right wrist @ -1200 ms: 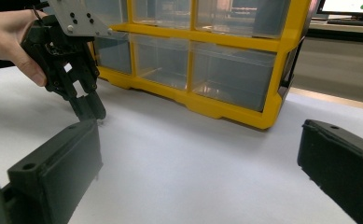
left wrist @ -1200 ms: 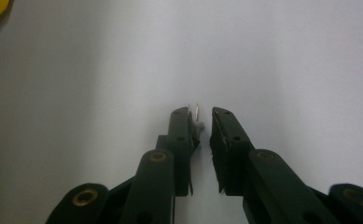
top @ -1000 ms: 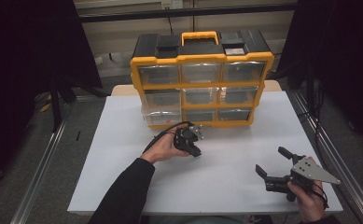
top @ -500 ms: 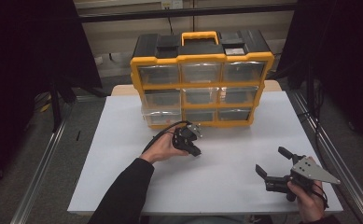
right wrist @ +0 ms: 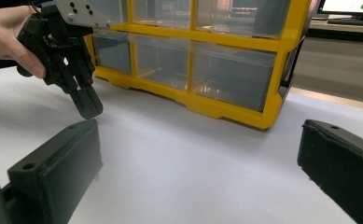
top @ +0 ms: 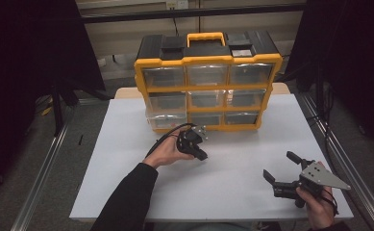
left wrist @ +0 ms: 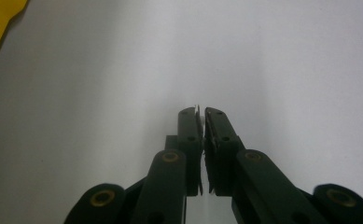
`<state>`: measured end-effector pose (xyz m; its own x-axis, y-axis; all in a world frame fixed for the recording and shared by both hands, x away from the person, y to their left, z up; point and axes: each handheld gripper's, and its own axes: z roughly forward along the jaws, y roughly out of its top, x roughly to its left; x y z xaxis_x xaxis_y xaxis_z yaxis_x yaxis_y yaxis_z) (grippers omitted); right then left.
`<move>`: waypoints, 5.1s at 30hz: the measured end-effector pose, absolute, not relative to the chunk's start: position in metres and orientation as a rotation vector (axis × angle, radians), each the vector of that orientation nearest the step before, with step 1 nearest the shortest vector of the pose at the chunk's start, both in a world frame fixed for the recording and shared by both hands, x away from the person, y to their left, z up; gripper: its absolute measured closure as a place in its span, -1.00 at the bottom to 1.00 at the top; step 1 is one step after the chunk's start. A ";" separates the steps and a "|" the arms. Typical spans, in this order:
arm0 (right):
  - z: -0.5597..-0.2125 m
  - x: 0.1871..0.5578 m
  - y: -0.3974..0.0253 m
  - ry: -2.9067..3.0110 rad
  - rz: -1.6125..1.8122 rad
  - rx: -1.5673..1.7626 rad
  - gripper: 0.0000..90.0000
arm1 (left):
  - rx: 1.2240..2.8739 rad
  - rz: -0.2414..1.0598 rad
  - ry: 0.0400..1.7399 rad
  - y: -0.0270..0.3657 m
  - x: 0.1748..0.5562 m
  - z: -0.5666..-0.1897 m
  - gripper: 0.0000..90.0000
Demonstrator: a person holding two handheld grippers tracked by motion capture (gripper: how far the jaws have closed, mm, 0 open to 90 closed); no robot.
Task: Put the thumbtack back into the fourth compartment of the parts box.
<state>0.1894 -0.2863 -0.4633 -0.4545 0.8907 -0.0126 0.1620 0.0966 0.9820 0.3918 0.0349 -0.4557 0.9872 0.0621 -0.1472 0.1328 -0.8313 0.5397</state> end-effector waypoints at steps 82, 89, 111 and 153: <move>-0.463 0.189 -0.286 1.718 1.410 1.039 -1.00 | 2.169 0.043 0.048 0.097 0.362 -0.301 0.91; -0.463 0.190 -0.286 1.717 1.407 1.038 -1.00 | 2.177 0.033 0.071 0.107 0.370 -0.292 0.91; -0.463 0.190 -0.286 1.718 1.407 1.038 -1.00 | 2.116 0.089 0.217 0.147 0.394 -0.267 0.91; -0.463 0.190 -0.287 1.728 1.410 1.039 -1.00 | 2.423 0.145 0.421 0.153 0.443 -0.285 0.91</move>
<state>0.1901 -0.2865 -0.4633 -0.4605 0.8876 -0.0123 0.1660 0.0997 0.9811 0.4427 0.1530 -0.2854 0.9418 0.3362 -0.0044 0.2625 -0.7270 0.6345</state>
